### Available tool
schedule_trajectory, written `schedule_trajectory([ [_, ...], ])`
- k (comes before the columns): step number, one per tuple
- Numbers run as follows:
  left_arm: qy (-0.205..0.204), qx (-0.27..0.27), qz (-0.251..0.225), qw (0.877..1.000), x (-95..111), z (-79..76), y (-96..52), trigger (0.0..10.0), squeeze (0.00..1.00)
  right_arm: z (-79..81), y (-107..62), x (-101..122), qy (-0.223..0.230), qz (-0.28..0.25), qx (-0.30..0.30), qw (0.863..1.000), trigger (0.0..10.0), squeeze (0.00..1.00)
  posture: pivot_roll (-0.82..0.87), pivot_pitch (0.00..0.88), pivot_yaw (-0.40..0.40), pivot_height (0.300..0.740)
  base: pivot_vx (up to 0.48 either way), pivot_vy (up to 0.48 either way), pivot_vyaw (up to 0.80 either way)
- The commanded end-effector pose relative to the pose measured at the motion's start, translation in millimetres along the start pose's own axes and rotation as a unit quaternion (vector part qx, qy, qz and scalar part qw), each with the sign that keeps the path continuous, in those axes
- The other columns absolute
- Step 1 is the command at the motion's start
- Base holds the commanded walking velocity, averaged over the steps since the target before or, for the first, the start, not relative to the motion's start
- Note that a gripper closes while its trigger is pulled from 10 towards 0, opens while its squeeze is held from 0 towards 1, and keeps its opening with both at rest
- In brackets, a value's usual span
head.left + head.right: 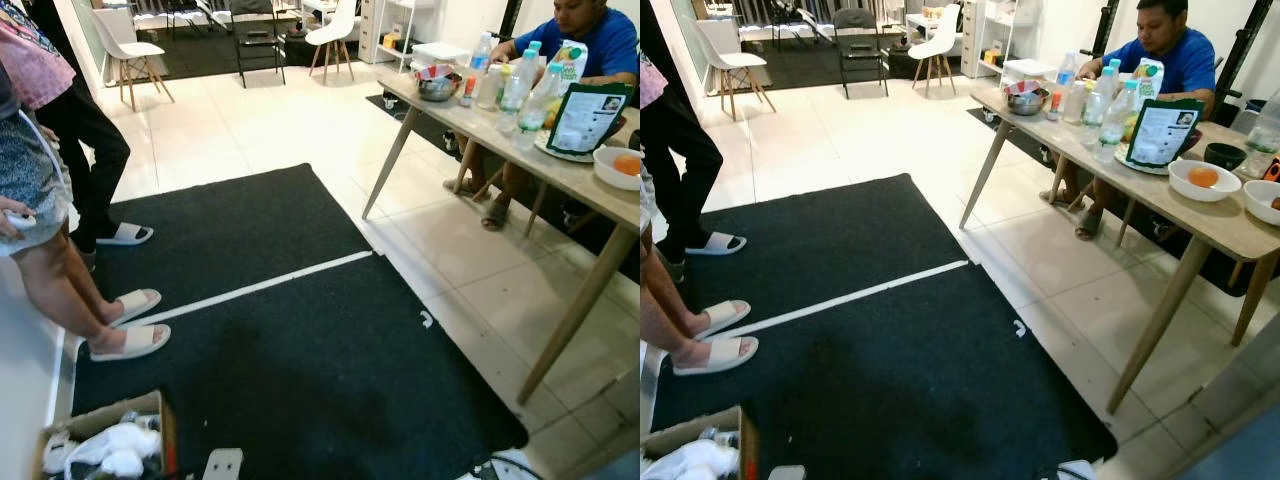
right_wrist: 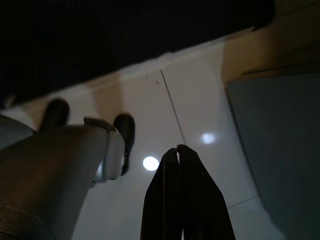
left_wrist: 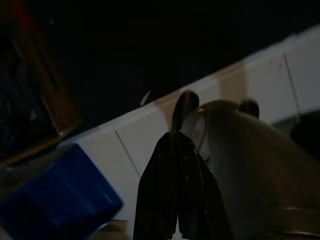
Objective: Restocking fridge
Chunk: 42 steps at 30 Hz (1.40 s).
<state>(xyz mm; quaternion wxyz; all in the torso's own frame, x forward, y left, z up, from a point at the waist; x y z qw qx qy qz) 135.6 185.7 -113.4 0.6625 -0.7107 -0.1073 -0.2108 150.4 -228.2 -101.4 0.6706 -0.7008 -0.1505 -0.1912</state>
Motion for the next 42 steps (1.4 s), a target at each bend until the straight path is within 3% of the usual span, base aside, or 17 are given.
schedule_trajectory([
  [1,0.013,-0.005,-0.002,1.000,2,-0.7,0.4,10.0,0.00,-4.3,-1.2,-4,-0.006,0.007,-0.004,1.000,10.0,0.00,-0.05,0.012,-0.028,0.740,0.311,0.000,0.00],
  [26,0.020,-0.004,-0.005,1.000,6,1.6,0.4,10.0,0.00,-6.5,-1.9,-10,0.000,0.018,-0.017,1.000,10.0,0.00,-0.05,0.010,-0.019,0.740,0.322,0.000,0.00],
  [34,0.016,0.010,-0.019,1.000,17,14.5,-0.9,10.0,0.00,-3.5,-0.9,-8,-0.001,0.017,-0.024,1.000,10.0,0.00,-0.06,0.013,-0.020,0.740,0.329,0.000,0.00],
  [42,0.012,0.014,-0.024,1.000,20,17.1,-1.2,10.0,0.00,-4.0,-1.0,-8,-0.005,0.017,-0.025,1.000,10.0,0.00,-0.05,0.038,-0.029,0.740,0.336,0.000,0.00],
])
Point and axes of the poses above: a point about 5 cm out from each wrist's last joint towards the gripper, its own y axis pointing out of the wrist towards the gripper, its own x axis along the axis of the wrist's last joint, z = x × y, the point moved 1 cm from there along y, pointing out of the wrist towards the gripper, and after that the axes turned 11 degrees about y, right-handed, at the moved point
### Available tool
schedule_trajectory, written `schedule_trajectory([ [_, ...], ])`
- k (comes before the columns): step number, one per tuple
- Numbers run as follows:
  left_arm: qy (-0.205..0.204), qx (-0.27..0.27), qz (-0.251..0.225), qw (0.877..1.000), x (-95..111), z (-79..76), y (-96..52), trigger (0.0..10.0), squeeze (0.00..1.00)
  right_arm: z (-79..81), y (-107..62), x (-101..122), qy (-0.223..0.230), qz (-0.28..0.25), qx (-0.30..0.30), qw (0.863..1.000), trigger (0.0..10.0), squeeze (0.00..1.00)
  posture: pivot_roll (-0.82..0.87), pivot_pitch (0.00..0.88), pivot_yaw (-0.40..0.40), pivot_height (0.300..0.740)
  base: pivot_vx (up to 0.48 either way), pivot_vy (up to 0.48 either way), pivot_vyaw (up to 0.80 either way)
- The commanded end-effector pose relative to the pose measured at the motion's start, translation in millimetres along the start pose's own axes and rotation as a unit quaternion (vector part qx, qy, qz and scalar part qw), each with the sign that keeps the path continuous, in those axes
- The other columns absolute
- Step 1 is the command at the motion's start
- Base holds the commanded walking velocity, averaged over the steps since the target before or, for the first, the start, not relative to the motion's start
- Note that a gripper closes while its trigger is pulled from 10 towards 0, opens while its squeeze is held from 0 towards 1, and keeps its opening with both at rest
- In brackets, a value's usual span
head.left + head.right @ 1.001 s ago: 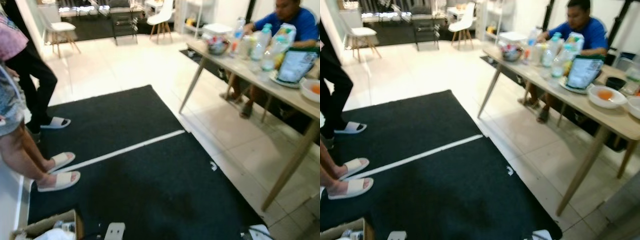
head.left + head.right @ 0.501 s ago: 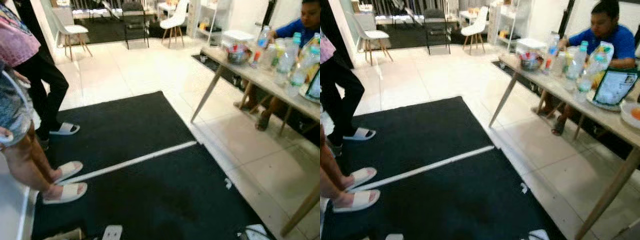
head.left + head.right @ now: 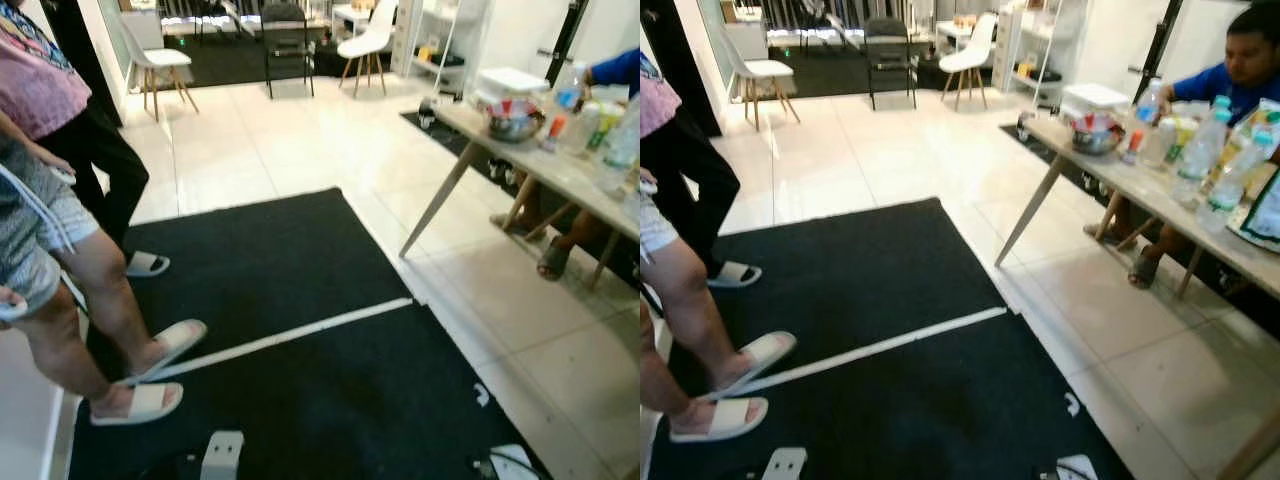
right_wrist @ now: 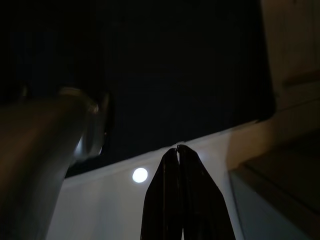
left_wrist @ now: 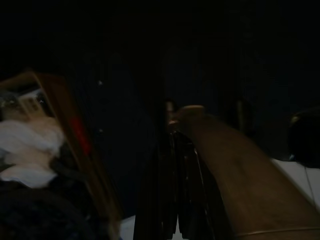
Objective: Restocking fridge
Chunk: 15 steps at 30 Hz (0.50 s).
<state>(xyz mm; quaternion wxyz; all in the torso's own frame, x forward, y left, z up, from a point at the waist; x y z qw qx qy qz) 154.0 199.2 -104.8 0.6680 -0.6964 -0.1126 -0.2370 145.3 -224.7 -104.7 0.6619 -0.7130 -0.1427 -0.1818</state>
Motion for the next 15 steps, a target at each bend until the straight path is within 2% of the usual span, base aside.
schedule_trajectory([
  [1,-0.010,0.002,-0.004,1.000,1,-0.9,0.4,10.0,0.00,-10.6,-1.8,-4,-0.007,0.008,-0.016,1.000,10.0,0.00,-0.05,0.030,-0.036,0.740,0.341,0.000,0.00],
  [3,-0.011,0.001,-0.004,1.000,1,-2.0,0.6,10.0,0.00,-12.3,-2.1,-5,-0.009,0.010,-0.018,1.000,10.0,0.00,-0.05,0.030,-0.036,0.740,0.341,0.000,0.00],
  [5,-0.020,0.003,-0.015,1.000,10,-1.8,2.1,10.0,0.00,-17.6,-1.0,11,-0.022,-0.005,-0.031,0.999,10.0,0.00,-0.05,0.041,-0.040,0.740,0.337,0.000,0.00],
  [6,-0.020,0.003,-0.015,1.000,10,-1.8,2.1,10.0,0.00,-17.6,-1.0,11,-0.022,-0.005,-0.031,0.999,10.0,0.00,-0.05,0.041,-0.040,0.740,0.337,0.000,0.00],
  [8,-0.023,0.000,-0.017,1.000,10,-4.0,2.5,10.0,0.00,-22.7,-0.8,28,0.006,-0.034,-0.047,0.998,10.0,0.00,-0.02,0.035,-0.060,0.740,0.337,0.000,0.00],
  [10,-0.023,-0.001,-0.015,1.000,7,-3.6,1.8,10.0,0.00,-22.3,-0.3,40,0.008,-0.052,-0.052,0.997,10.0,0.00,-0.01,0.043,-0.058,0.740,0.337,0.000,0.00],
  [14,-0.015,0.000,-0.009,1.000,1,0.4,-0.2,10.0,0.00,-17.1,0.9,43,-0.003,-0.048,-0.052,0.998,10.0,0.00,0.00,0.041,-0.065,0.740,0.335,0.000,0.00],
  [15,-0.020,0.002,-0.005,1.000,-3,1.0,-0.9,10.0,0.00,-15.4,1.1,42,-0.015,-0.044,-0.048,0.998,10.0,0.00,-0.01,0.038,-0.057,0.740,0.334,0.000,-0.79],
])
Point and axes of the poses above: a point about 5 cm out from each wrist's last joint towards the gripper, its own y axis pointing out of the wrist towards the gripper, its own x axis along the axis of the wrist's last joint, z = x × y, the point moved 1 cm from there along y, pointing out of the wrist towards the gripper, and after that the axes turned 11 degrees about y, right-handed, at the moved point
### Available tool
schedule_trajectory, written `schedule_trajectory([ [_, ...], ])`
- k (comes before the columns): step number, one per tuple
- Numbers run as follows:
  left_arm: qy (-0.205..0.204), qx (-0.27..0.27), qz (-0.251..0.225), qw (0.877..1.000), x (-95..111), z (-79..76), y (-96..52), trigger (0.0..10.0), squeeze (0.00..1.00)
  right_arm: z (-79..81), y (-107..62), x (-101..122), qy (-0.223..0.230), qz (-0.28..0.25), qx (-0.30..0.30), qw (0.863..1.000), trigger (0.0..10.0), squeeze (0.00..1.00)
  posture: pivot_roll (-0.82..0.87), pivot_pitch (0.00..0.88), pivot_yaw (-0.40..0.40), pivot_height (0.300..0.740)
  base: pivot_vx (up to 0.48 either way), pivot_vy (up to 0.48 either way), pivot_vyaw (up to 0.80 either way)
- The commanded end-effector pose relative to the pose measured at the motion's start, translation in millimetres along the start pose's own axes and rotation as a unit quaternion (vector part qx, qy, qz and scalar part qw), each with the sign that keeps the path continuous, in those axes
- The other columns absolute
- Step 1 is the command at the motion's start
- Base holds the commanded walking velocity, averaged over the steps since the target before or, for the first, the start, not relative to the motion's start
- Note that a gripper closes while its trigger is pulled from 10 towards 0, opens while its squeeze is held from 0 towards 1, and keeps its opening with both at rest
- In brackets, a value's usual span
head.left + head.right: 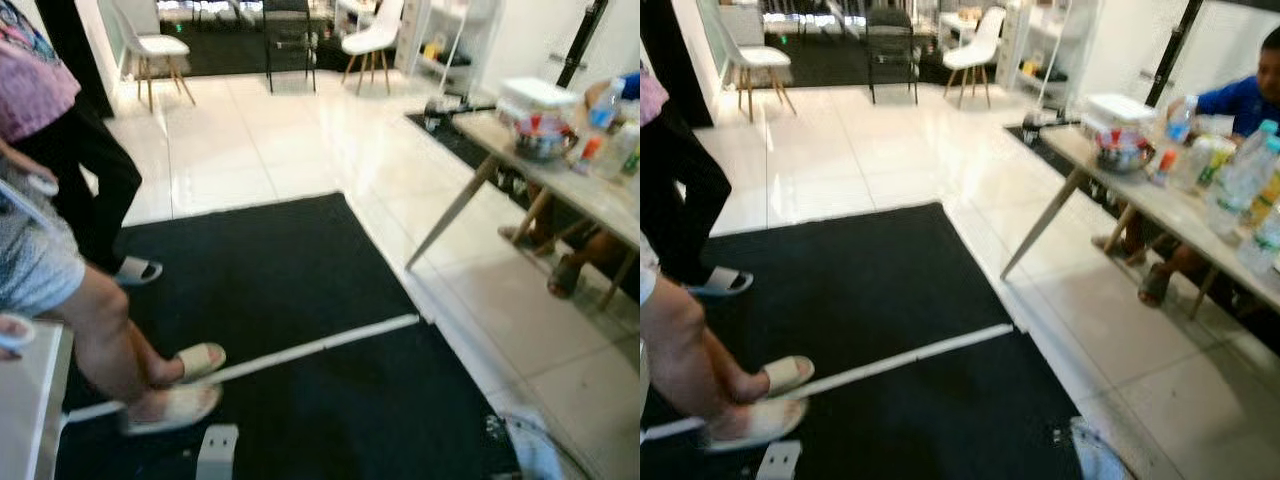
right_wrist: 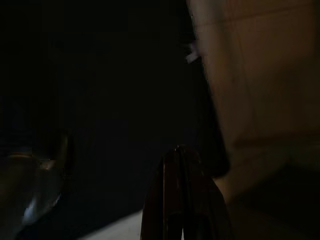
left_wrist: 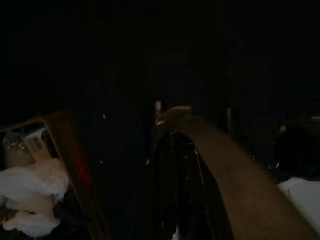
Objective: Restocking fridge
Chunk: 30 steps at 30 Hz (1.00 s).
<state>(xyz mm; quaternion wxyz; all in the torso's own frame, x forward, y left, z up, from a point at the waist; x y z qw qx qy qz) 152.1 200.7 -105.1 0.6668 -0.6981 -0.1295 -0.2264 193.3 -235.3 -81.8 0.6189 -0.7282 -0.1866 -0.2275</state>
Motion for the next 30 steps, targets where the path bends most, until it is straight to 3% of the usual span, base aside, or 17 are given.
schedule_trajectory([
  [1,-0.007,0.001,0.003,1.000,-4,0.0,-0.8,10.0,0.00,-6.2,-1.9,-13,-0.021,0.025,-0.005,0.999,10.0,0.00,-0.01,0.043,-0.054,0.740,0.334,0.000,-0.79],
  [7,-0.013,-0.006,0.013,1.000,-12,-7.0,-0.8,10.0,0.00,-10.0,-4.6,-27,-0.005,0.040,-0.012,0.999,10.0,0.00,-0.04,0.054,-0.051,0.740,0.336,0.000,-0.78],
  [11,-0.006,-0.014,0.008,1.000,-5,-11.6,1.5,10.0,0.00,-15.6,-9.7,-48,-0.011,0.068,-0.018,0.997,10.0,0.00,-0.06,0.050,-0.046,0.740,0.334,0.000,-0.78],
  [16,-0.003,-0.015,-0.002,1.000,3,-12.2,2.9,10.0,0.00,-22.7,-13.0,-58,-0.010,0.079,-0.028,0.996,10.0,0.00,-0.07,0.066,-0.051,0.740,0.335,0.000,-0.78],
  [30,0.012,-0.021,0.011,1.000,-8,-12.8,0.7,10.0,0.00,-3.3,-11.1,-58,-0.015,0.078,-0.007,0.997,10.0,0.00,-0.04,0.057,-0.024,0.740,0.336,0.000,-0.78],
])
Point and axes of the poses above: a point about 5 cm out from each wrist's last joint towards the gripper, its own y axis pointing out of the wrist towards the gripper, its own x axis along the axis of the wrist's last joint, z = x × y, the point moved 1 cm from there along y, pointing out of the wrist towards the gripper, and after that the axes turned 11 degrees about y, right-handed, at the moved point
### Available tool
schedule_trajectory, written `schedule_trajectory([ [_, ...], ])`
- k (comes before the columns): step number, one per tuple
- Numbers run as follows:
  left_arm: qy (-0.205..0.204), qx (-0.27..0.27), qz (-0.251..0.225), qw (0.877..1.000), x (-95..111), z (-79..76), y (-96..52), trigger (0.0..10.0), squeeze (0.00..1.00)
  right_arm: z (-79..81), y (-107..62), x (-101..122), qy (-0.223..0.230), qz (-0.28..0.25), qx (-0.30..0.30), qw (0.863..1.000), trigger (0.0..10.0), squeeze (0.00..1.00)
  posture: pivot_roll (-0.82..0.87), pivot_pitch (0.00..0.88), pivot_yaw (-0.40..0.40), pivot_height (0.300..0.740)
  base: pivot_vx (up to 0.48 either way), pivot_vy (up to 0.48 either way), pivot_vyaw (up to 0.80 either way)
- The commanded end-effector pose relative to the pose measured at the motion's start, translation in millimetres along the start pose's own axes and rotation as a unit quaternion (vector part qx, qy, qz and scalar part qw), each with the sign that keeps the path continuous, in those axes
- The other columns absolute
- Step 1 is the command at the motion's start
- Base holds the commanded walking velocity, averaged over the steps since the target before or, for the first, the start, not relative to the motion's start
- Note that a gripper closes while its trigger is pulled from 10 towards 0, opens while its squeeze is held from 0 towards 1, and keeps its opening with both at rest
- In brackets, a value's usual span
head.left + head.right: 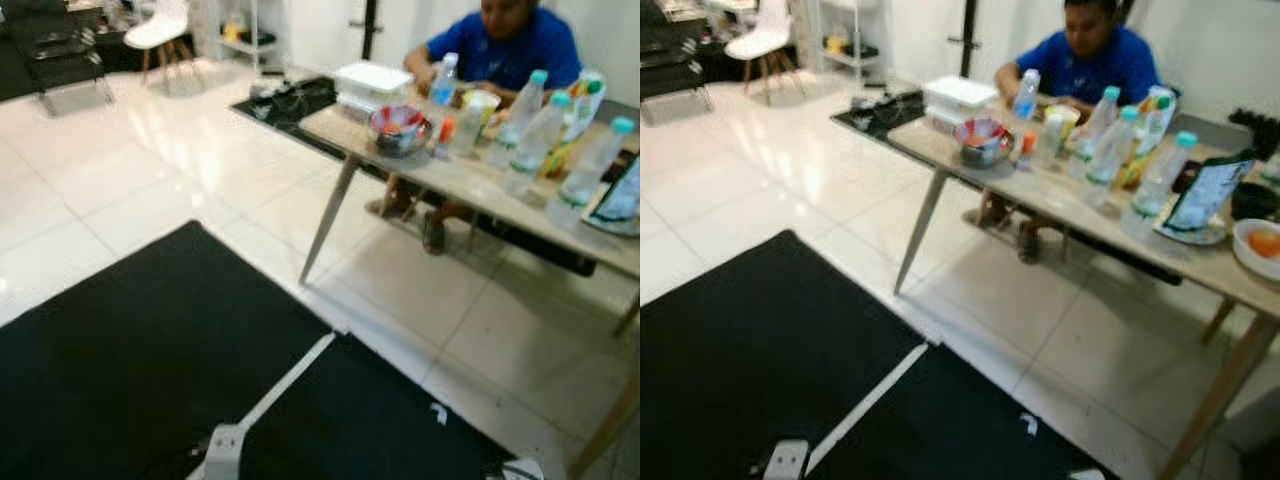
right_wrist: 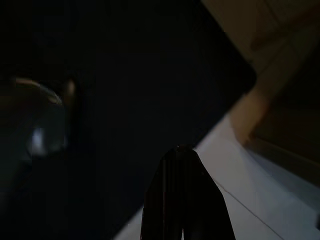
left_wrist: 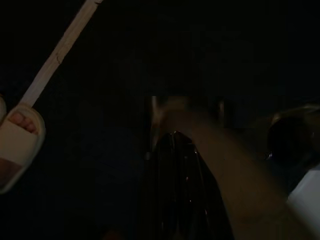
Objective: Restocking fridge
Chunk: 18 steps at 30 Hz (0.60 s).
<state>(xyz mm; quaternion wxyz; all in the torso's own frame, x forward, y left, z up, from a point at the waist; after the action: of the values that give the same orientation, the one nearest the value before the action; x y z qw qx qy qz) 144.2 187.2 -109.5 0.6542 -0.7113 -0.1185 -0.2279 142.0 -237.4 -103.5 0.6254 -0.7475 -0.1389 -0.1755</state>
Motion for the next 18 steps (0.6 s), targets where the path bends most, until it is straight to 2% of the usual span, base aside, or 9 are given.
schedule_trajectory([
  [1,0.007,0.001,0.006,1.000,-1.9,2.5,-0.8,10.0,0.00,2.0,-0.2,-3.4,-0.004,0.006,0.001,1.000,10.0,0.00,-0.04,0.057,-0.024,0.740,0.334,0.000,-0.78],
  [18,0.002,0.003,0.011,1.000,-7.0,2.1,-1.7,10.0,0.00,3.5,-0.3,-4.6,-0.007,0.008,0.003,1.000,10.0,0.00,-0.04,0.061,-0.021,0.740,0.334,0.000,-0.78],
])
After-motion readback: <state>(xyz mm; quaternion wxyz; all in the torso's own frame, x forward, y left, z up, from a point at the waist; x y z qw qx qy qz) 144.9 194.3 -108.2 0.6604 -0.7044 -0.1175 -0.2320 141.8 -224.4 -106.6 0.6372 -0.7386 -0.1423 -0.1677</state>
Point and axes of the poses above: a point about 5 cm out from each wrist's last joint towards the gripper, its own y axis pointing out of the wrist towards the gripper, its own x axis along the axis of the wrist's last joint, z = x × y, the point moved 1 cm from there along y, pointing out of the wrist towards the gripper, and after that the axes turned 11 degrees about y, right-handed, at the moved point
